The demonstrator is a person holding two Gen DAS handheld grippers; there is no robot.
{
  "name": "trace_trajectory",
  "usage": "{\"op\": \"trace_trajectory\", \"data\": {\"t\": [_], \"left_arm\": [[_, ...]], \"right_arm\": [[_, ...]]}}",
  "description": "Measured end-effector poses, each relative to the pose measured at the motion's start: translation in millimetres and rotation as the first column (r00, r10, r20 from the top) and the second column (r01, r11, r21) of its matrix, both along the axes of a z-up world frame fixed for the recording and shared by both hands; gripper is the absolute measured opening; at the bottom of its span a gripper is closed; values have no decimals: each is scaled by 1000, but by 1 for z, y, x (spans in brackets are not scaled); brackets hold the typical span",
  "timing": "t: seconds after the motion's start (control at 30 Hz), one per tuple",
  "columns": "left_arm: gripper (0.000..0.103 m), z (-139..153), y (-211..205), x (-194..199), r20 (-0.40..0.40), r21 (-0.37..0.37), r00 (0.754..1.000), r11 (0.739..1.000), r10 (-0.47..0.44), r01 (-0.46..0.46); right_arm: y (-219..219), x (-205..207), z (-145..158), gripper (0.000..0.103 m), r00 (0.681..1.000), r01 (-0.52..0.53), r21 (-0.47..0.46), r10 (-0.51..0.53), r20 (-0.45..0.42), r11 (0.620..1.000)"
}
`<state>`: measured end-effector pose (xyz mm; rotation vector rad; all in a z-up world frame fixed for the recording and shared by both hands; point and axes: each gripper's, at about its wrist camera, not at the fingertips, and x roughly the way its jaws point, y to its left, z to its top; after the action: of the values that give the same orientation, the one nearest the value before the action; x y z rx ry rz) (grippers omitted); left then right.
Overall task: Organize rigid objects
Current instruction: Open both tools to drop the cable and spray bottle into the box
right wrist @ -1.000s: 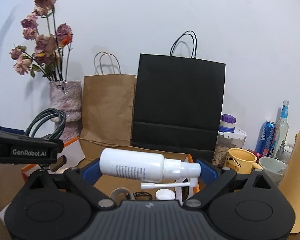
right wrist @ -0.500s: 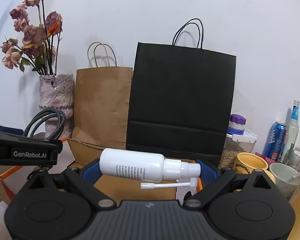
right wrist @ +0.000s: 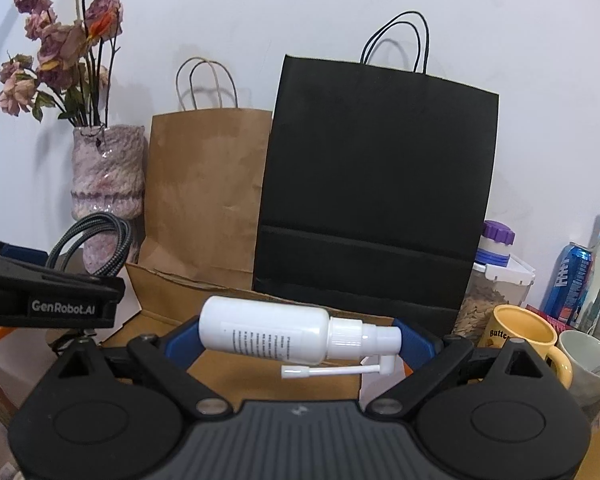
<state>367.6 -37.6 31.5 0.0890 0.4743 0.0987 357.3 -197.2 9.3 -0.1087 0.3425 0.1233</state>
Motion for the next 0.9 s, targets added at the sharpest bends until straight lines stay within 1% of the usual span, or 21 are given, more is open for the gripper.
{"op": "trace_trajectory", "data": {"t": [0.07,0.1,0.13,0.17,0.23,0.47,0.9], "left_arm": [[85,-1,1,2,-9,5,1000,1000,-6,6],[88,-2,1,4,-14,6,1000,1000,-7,8],[93,-2,1,4,-12,8,1000,1000,-4,4],[103,-2,1,3,-7,11,1000,1000,3,-3],[103,-1,2,1,8,10,1000,1000,4,-4],[103,-2,5,4,-4,-1,1000,1000,19,-19],[103,-1,3,1,7,-3,1000,1000,15,-15]], "right_arm": [[-1,2,-2,98,1000,-7,0,7,-18,1000],[-1,3,-3,98,999,-13,2,13,-30,1000],[-1,4,-4,98,999,-14,6,14,-40,1000],[-1,5,-5,99,999,-13,7,13,-47,1000],[-1,5,-6,103,999,-1,1,1,-45,1000],[-5,2,-3,103,999,10,13,-9,-38,1000],[-5,-3,0,103,999,10,9,-9,-31,1000]]}}
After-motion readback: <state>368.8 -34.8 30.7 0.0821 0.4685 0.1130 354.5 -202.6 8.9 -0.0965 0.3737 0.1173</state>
